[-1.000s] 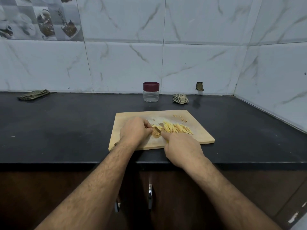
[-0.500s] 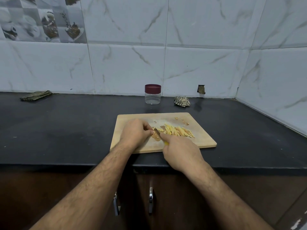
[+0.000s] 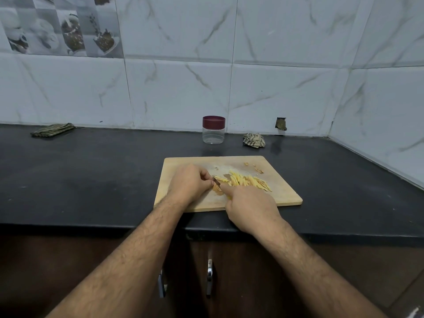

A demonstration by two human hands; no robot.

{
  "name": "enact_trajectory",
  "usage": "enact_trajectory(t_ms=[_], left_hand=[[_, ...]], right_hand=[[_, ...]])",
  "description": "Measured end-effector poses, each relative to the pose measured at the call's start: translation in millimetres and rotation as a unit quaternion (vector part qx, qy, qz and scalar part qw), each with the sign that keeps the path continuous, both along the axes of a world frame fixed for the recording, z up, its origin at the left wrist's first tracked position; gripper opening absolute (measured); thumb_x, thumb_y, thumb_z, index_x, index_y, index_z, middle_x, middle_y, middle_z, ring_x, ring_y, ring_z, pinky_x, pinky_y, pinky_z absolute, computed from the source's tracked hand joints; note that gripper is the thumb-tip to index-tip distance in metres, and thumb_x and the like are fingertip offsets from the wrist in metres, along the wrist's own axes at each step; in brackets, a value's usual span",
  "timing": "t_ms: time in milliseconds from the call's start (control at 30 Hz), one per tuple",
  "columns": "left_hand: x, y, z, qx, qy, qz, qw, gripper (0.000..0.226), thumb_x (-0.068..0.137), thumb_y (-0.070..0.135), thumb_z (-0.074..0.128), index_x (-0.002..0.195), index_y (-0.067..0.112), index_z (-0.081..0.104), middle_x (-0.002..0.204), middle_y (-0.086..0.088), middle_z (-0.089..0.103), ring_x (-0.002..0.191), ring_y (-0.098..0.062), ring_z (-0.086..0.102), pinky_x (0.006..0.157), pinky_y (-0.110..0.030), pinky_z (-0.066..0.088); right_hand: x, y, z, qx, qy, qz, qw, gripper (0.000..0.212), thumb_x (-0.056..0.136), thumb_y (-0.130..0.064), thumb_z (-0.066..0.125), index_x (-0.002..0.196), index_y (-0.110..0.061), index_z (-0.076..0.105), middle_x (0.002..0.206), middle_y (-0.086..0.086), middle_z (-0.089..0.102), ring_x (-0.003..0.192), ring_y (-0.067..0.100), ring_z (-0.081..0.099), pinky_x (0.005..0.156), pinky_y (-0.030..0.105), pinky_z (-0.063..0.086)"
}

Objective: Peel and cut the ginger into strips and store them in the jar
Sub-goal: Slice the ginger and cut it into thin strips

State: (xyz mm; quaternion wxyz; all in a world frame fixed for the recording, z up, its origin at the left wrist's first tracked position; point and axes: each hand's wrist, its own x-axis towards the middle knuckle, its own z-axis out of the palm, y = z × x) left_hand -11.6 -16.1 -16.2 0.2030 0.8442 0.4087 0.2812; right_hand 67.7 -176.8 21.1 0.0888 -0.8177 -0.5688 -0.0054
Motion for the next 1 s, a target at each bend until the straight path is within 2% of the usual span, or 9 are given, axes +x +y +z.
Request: enact_trajectory(t_ms=[133,367,500,700,867,1000], left_hand=[[0,-1,2,-0.003,0.000,0.005,1.000,0.010,0.081,0.030,0.075,0.072,0.030,0.074,0.082,0.015,0.072,0.082,-0.005,0.063,0.073,-0.029,0.052],[-2,-4,3,-0.002,0.002,0.002,1.000,0.016,0.083,0.031,0.075,0.068,0.032,0.069,0.081,0.014,0.071,0.080,-0.005,0.061,0.073,-0.027,0.050],[-1,-4,3,-0.001,0.002,0.000,1.000,0.015,0.083,0.032,0.075,0.070,0.032,0.070,0.083,0.016,0.071,0.082,-0.003,0.061,0.075,-0.029,0.052],[-1,-3,0,0.004,-0.005,-0.003,1.000,0.013,0.083,0.030,0.075,0.071,0.032,0.071,0.082,0.016,0.070,0.081,-0.002,0.061,0.071,-0.026,0.050],[-1,-2,-1,0.003,-0.007,-0.004,1.000,0.013,0.084,0.032,0.075,0.071,0.033,0.072,0.081,0.017,0.070,0.080,-0.002,0.061,0.068,-0.024,0.047],[-1,-2,-1,0.002,-0.010,-0.004,1.000,0.012,0.084,0.032,0.075,0.072,0.032,0.073,0.079,0.016,0.070,0.078,-0.002,0.061,0.065,-0.024,0.047]], right_hand=[[-1,3,2,-0.014,-0.015,0.004,1.000,0.059,0.100,-0.014,0.037,0.150,-0.045,0.031,0.132,0.002,0.060,0.118,0.023,0.056,0.082,0.033,0.044],[-4,-22,-4,-0.023,-0.034,0.006,0.999,0.059,0.098,-0.013,0.041,0.151,-0.038,0.030,0.121,0.003,0.061,0.110,0.023,0.057,0.073,0.034,0.040],[0,-30,-7,-0.027,-0.007,-0.012,1.000,0.061,0.100,-0.016,0.041,0.153,-0.041,0.023,0.126,0.001,0.060,0.112,0.021,0.056,0.078,0.034,0.045],[5,-25,-9,0.009,0.040,-0.043,0.998,0.056,0.100,-0.018,0.037,0.153,-0.036,0.030,0.137,0.001,0.057,0.121,0.023,0.054,0.093,0.037,0.049],[3,-24,-8,0.026,0.053,-0.035,0.998,0.053,0.102,-0.021,0.036,0.152,-0.036,0.031,0.140,-0.001,0.054,0.124,0.021,0.052,0.096,0.037,0.048],[0,-16,-6,0.021,0.044,-0.022,0.999,0.054,0.102,-0.019,0.037,0.152,-0.038,0.030,0.137,-0.002,0.056,0.122,0.021,0.053,0.092,0.036,0.048]])
